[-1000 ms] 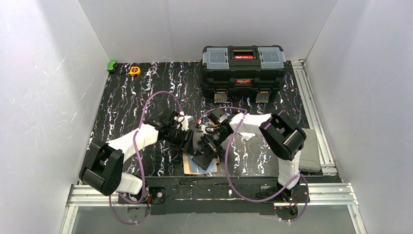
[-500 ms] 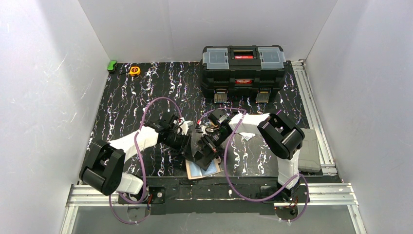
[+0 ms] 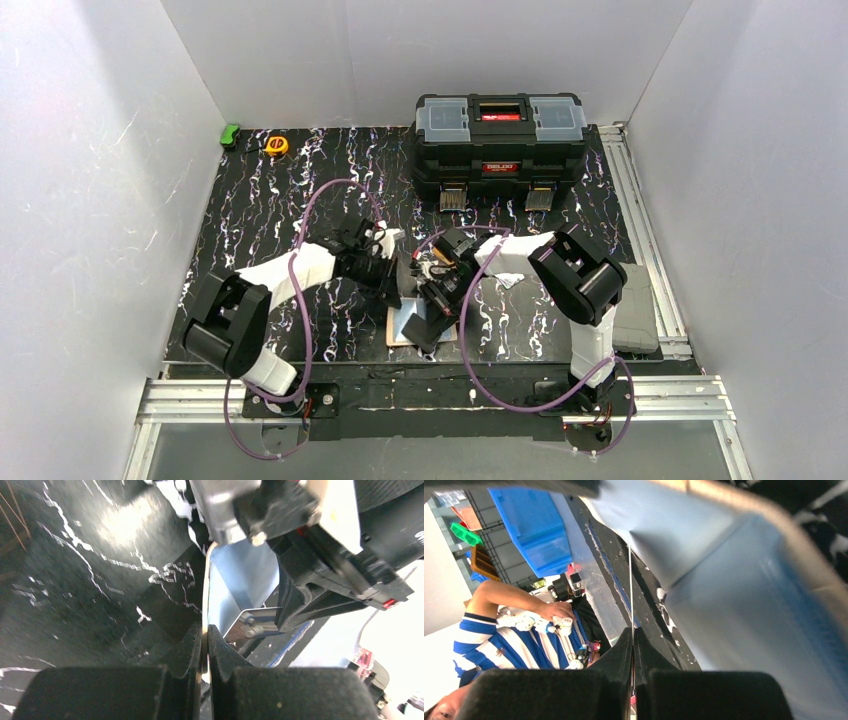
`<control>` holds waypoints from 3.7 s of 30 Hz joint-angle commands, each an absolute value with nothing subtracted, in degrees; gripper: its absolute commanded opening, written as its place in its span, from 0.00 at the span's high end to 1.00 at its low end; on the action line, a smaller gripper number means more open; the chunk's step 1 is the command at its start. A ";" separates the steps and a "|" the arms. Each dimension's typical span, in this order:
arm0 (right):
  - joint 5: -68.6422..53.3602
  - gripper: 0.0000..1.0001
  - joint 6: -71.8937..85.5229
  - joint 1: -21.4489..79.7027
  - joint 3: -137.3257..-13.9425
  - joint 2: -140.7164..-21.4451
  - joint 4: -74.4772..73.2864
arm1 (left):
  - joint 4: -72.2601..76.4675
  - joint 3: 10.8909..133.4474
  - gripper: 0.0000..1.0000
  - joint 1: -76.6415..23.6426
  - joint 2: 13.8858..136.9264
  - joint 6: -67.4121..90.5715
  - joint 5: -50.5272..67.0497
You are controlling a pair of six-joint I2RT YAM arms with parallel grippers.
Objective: Put the credit cards into the card holder
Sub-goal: Insert the credit card into the card holder.
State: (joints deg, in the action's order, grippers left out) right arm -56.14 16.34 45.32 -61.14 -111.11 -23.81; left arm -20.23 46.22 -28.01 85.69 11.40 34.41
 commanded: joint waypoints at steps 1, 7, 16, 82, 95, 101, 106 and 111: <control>-55.10 0.99 16.05 43.95 -58.60 -109.19 -22.93 | -17.65 50.59 1.00 -27.93 87.92 8.19 33.54; -53.78 0.99 16.15 42.73 -58.14 -110.98 -22.33 | -21.39 52.39 0.68 -28.04 89.65 8.57 36.02; -54.49 0.99 17.79 41.52 -57.40 -111.77 -19.63 | -23.54 47.35 0.50 -27.95 88.64 14.71 37.28; -37.55 0.99 26.61 39.46 -50.49 -106.30 -12.65 | -32.68 49.98 0.77 -28.57 94.81 15.67 39.62; -26.09 0.99 27.21 35.77 -46.86 -79.55 -9.17 | -37.62 65.76 1.00 -24.32 91.68 -13.41 54.82; -13.15 0.99 26.26 35.86 -46.90 -56.27 -5.63 | -51.24 82.81 1.00 -24.26 87.29 -28.19 60.76; -14.48 0.99 27.05 35.95 -45.37 -48.53 4.24 | -57.03 94.64 1.00 -24.26 84.71 -30.21 64.92; -14.77 0.99 25.61 36.74 -49.70 -47.85 5.10 | -54.45 95.66 1.00 -25.43 80.82 -24.20 69.86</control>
